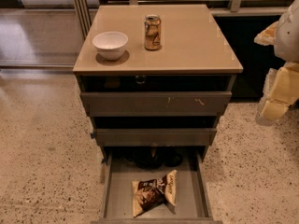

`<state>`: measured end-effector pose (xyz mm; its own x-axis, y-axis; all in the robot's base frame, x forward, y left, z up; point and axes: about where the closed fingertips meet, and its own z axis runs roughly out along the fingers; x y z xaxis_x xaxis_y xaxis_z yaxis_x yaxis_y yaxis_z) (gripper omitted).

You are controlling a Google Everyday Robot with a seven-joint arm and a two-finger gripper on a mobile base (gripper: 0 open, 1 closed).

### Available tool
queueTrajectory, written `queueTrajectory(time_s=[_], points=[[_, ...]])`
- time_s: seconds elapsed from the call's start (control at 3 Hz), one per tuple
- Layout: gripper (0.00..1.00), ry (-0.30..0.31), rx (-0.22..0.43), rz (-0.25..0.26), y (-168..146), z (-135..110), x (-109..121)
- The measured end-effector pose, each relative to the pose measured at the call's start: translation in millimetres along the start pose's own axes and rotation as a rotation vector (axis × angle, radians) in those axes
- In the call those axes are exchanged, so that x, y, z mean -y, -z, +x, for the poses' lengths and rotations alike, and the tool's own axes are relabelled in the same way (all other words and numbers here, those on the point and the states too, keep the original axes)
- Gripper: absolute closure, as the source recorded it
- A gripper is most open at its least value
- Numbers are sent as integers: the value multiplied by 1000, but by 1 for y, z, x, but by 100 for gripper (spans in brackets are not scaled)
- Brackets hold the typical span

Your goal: Pick brown chip bag from bottom drawer and place on counter

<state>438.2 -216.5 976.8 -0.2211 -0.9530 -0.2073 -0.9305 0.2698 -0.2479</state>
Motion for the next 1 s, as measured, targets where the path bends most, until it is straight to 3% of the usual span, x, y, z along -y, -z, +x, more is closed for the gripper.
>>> queueTrajectory(time_s=[0.67,1.0], points=[[0,30,-4,32,6,-3,2],[0,58,14,16,-11,0,-9]])
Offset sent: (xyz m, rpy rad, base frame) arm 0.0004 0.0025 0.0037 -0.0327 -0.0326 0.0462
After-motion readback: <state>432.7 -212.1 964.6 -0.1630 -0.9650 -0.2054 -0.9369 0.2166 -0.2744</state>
